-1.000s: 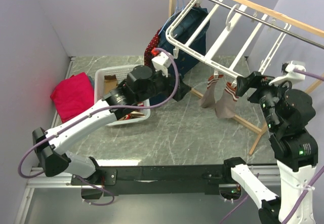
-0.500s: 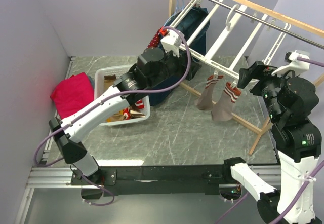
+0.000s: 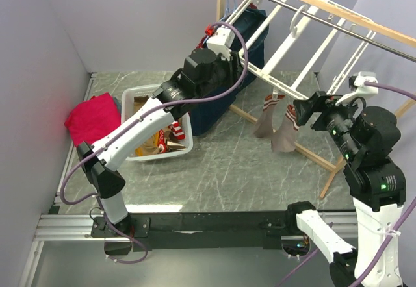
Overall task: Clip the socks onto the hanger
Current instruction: Rotate the hanger at the clothesline.
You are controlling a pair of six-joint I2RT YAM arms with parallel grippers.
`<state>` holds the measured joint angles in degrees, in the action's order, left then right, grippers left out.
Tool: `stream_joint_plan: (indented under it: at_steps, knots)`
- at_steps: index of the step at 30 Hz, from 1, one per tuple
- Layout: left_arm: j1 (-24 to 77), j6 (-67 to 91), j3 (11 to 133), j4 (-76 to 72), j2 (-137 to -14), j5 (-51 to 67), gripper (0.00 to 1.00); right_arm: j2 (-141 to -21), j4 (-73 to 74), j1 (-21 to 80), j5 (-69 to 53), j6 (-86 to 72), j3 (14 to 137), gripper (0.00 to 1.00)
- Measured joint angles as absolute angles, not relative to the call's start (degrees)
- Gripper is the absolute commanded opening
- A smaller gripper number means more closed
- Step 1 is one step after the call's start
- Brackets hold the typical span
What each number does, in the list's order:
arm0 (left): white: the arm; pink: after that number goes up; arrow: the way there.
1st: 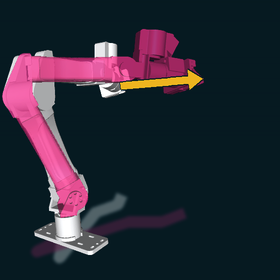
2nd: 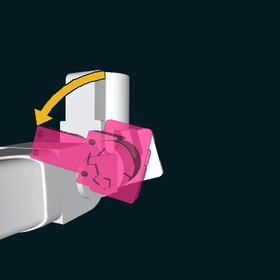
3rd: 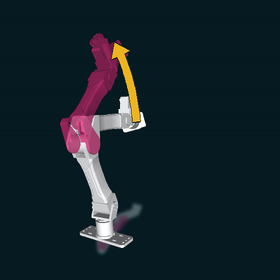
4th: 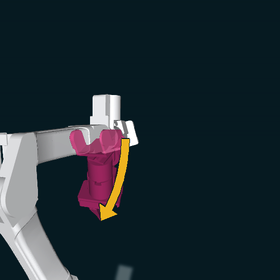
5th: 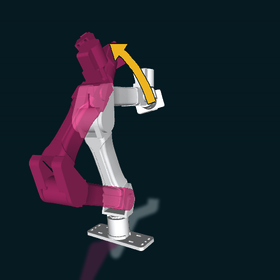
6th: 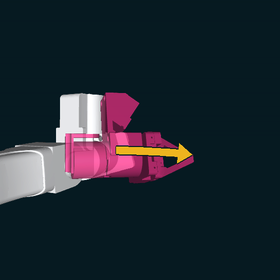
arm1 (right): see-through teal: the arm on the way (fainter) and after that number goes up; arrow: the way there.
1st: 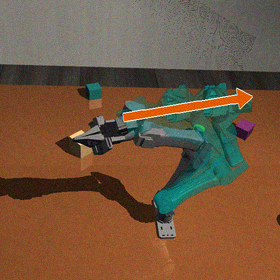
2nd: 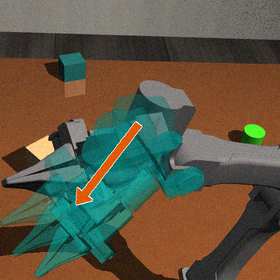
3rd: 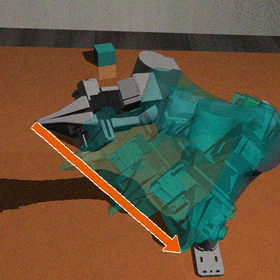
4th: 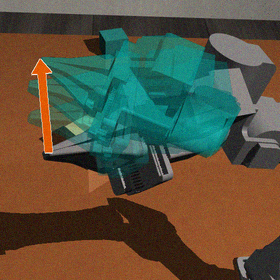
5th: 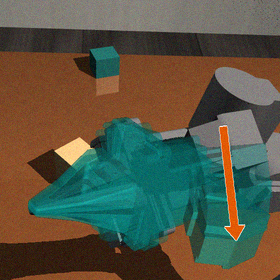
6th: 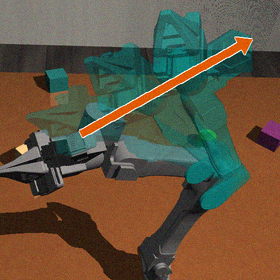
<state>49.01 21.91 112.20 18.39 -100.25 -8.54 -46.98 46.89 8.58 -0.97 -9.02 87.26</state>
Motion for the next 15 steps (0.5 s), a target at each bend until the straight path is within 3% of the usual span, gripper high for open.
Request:
stream_joint_plan:
  at_steps: [7,15]
  knots:
    - [48.66,21.71,114.76,19.4,-101.51,-8.82,0.61,-44.91,45.23,8.58,-7.18,-9.04,84.9,0.85]
    - [48.62,21.54,114.3,18.39,-101.54,-8.43,0.63,-42.74,43.92,8.58,-7.97,-9.17,83.68,0.85]
